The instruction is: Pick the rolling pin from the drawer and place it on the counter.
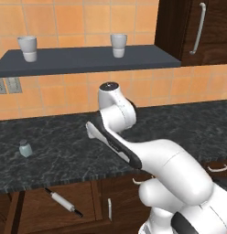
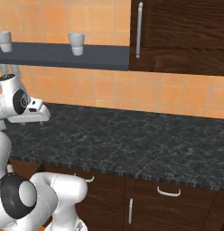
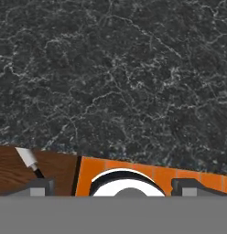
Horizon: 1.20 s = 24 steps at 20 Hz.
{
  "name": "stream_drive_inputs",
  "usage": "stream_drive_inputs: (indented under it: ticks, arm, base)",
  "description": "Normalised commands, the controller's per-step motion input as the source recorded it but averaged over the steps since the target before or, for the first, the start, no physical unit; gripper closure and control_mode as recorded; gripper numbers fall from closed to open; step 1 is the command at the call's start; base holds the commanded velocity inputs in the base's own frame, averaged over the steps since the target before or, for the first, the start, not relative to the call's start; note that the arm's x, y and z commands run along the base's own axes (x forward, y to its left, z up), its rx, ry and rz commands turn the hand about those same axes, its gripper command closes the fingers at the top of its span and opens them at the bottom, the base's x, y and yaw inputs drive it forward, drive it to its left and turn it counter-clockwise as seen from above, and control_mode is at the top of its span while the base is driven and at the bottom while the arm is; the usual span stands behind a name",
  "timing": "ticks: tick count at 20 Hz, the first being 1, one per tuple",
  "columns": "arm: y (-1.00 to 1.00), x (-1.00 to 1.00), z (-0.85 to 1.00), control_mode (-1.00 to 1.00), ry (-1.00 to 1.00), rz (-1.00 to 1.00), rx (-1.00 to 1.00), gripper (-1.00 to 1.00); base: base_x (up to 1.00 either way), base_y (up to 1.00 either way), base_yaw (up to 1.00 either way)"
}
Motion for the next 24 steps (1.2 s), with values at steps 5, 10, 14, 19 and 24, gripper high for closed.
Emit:
stream_drive_inputs:
  ticks: [5,10,14,19,24]
  arm:
    - [0.9,0.0,-0.39,-1.0,0.0,0.0,0.0,-1.0]
    - [0.43,0.0,-0.27,-1.0,0.0,0.0,0.0,-1.0]
    - [0.43,0.0,-0.28,-1.0,0.0,0.0,0.0,-1.0]
    - [0.53,-0.06,-0.36,-1.0,0.03,0.0,0.0,-1.0]
    - [0.43,-0.41,-0.48,-1.0,0.07,0.01,0.0,-1.0]
  base:
    - [0.0,0.0,0.0]
    - [0.0,0.0,0.0]
    - [0.0,0.0,0.0]
    - [0.0,0.0,0.0]
    - [0.0,0.0,0.0]
